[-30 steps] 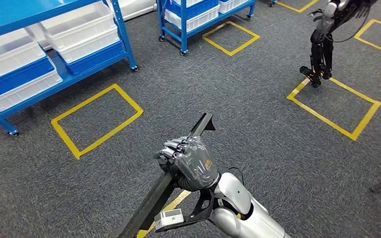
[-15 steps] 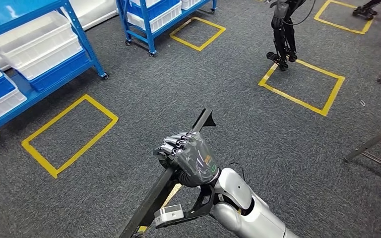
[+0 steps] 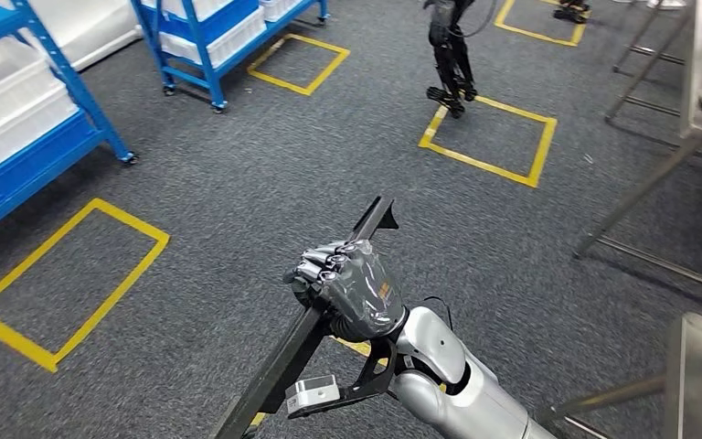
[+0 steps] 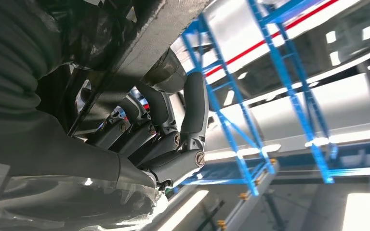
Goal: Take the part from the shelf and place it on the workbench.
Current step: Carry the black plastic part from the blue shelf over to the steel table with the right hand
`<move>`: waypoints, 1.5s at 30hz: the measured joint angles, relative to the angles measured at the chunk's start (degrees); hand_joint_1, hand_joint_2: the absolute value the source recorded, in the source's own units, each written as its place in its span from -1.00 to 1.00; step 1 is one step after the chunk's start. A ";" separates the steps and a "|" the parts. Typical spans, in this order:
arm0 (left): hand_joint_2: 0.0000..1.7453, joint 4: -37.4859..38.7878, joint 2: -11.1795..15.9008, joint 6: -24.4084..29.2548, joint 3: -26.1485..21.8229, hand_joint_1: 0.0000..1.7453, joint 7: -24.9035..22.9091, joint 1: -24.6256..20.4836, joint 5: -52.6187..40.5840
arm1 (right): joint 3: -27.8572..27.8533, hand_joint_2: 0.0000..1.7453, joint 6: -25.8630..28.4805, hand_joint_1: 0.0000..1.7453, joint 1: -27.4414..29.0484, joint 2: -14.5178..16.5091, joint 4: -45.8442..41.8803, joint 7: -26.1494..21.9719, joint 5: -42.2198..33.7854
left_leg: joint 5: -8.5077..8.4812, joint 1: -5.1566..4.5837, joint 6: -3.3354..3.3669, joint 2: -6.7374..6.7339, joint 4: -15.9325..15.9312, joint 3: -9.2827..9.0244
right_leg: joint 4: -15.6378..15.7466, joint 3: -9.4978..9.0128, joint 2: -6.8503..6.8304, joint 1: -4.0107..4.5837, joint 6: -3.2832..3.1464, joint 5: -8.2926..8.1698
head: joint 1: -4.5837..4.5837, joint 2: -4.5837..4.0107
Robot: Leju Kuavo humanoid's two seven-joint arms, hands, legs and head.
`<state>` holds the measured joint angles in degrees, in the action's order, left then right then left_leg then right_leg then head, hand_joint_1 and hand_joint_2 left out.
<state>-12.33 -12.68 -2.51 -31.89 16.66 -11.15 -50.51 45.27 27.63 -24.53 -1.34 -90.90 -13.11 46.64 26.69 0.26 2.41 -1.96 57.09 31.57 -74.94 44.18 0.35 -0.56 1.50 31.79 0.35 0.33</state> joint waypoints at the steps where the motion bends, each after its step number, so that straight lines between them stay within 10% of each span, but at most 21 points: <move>1: 1.00 0.00 -0.01 0.00 0.00 -1.00 0.01 0.04 0.00 | 0.00 1.00 0.00 1.00 0.04 -0.09 0.00 0.01 0.00 | 0.06 -0.03 -0.03 -0.76 0.05 0.03 | 0.39 -0.40 -0.20 -0.07 0.06 -0.74 | -0.01 0.00; 5: 1.00 0.00 -0.14 0.00 0.00 -1.00 0.18 -0.13 0.00 | -0.02 1.00 0.01 1.00 -0.19 -0.31 -0.21 0.08 0.02 | 0.75 -0.37 -0.75 -2.96 0.70 -0.03 | 13.91 -8.03 -3.59 0.39 -0.63 -6.06 | -0.01 0.00; 8: 1.00 0.00 -0.15 -0.04 0.00 -1.00 0.22 -0.21 -0.01 | -0.38 1.00 -0.38 1.00 -0.94 -0.44 -0.67 0.65 0.03 | 1.17 -0.67 -1.49 -4.49 0.97 -0.12 | 15.56 -8.50 -3.16 0.74 -1.59 -6.15 | 0.02 0.00; 11: 1.00 0.00 -0.17 -0.13 0.00 -1.00 0.24 -0.39 -0.02 | -1.14 1.00 -1.24 1.00 -2.31 -0.51 -1.27 1.37 -0.13 | 3.76 -0.22 -2.31 -2.11 4.37 1.10 | 15.95 -8.53 -1.33 0.31 -2.59 -6.59 | 0.03 0.00; 14: 1.00 0.00 -0.17 -0.21 0.00 -1.00 0.22 -0.15 -0.03 | -1.34 1.00 -1.55 1.00 -3.12 -0.50 -1.48 1.56 -0.17 | 8.75 0.07 -2.74 1.15 15.20 6.11 | 15.97 -8.50 0.62 0.27 -3.05 -6.71 | 0.04 0.00; 16: 1.00 0.00 -0.17 -0.22 0.00 -1.00 0.20 0.00 -0.03 | -1.36 1.00 -1.62 1.00 -3.15 -0.51 -1.49 1.57 -0.17 | 8.27 0.08 -2.68 1.48 17.56 7.55 | 15.83 -8.50 2.22 0.35 -3.05 -6.72 | 0.03 0.00; 20: 1.00 0.00 -0.15 -0.20 0.00 -1.00 0.20 -0.13 -0.02 | -1.39 1.00 -1.68 1.00 -3.29 -0.52 -1.61 1.57 -0.17 | 0.94 0.21 -1.82 4.97 4.35 2.11 | 15.43 -8.38 5.14 0.33 -2.72 -6.78 | 0.03 0.00; 24: 1.00 0.00 -0.19 -0.20 0.00 -1.00 0.18 -0.20 -0.02 | -1.53 1.00 -1.63 1.00 -3.32 -0.57 -1.74 1.57 -0.17 | 0.33 0.18 -1.17 5.06 1.31 0.91 | 15.55 -7.52 6.94 -0.07 -1.28 -7.35 | 0.02 0.00; 28: 1.00 0.00 -0.32 -0.31 0.00 -1.00 0.22 -0.27 -0.02 | -1.81 1.00 -1.66 1.00 -3.80 -0.73 -1.97 1.72 -0.36 | -0.44 0.31 -0.12 2.20 0.05 0.53 | 7.39 -3.73 1.32 0.28 -0.47 -2.22 | -0.09 0.00; 31: 1.00 0.00 -0.28 -0.61 -0.01 -1.00 0.18 -0.14 -0.09 | -2.27 1.00 -2.61 1.00 -5.01 -0.89 -1.97 2.74 -0.62 | -0.33 0.22 -0.09 -0.15 0.17 0.64 | 0.26 -0.48 0.02 -0.11 0.02 -0.09 | -0.09 0.00; 35: 1.00 0.00 -0.43 -0.95 0.00 -1.00 0.19 -0.35 -0.33 | -3.76 1.00 -4.32 1.00 -8.48 -1.00 -1.97 4.05 -0.95 | 0.27 0.25 -0.57 -2.46 0.75 0.51 | 11.88 -6.95 -2.71 -0.28 0.11 -6.36 | -0.11 0.00; 41: 1.00 0.00 -0.46 -0.97 0.01 -1.00 0.19 -0.56 -0.40 | -4.78 1.00 -4.88 1.00 -10.55 -0.98 -1.97 4.40 -1.07 | 0.91 -0.14 -1.54 -3.60 1.29 0.59 | 15.40 -8.25 -3.80 0.30 -0.90 -6.52 | -0.06 0.00; 45: 1.00 0.00 -0.49 -1.08 0.02 -1.00 0.21 -0.95 -0.44 | -5.98 1.00 -5.13 1.00 -12.80 -0.92 -1.96 4.73 -1.29 | 5.85 0.38 -2.81 0.63 9.15 3.65 | 15.92 -8.29 -0.79 0.06 -2.51 -6.88 | -0.05 0.00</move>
<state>-12.33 -13.17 -3.59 -31.87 16.87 -12.10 -50.95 39.28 22.50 -37.33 -2.26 -92.86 -8.38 45.35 32.54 0.64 -0.40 -1.32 66.24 35.23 -59.03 35.89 -0.44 -0.50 -1.02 24.91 0.30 0.33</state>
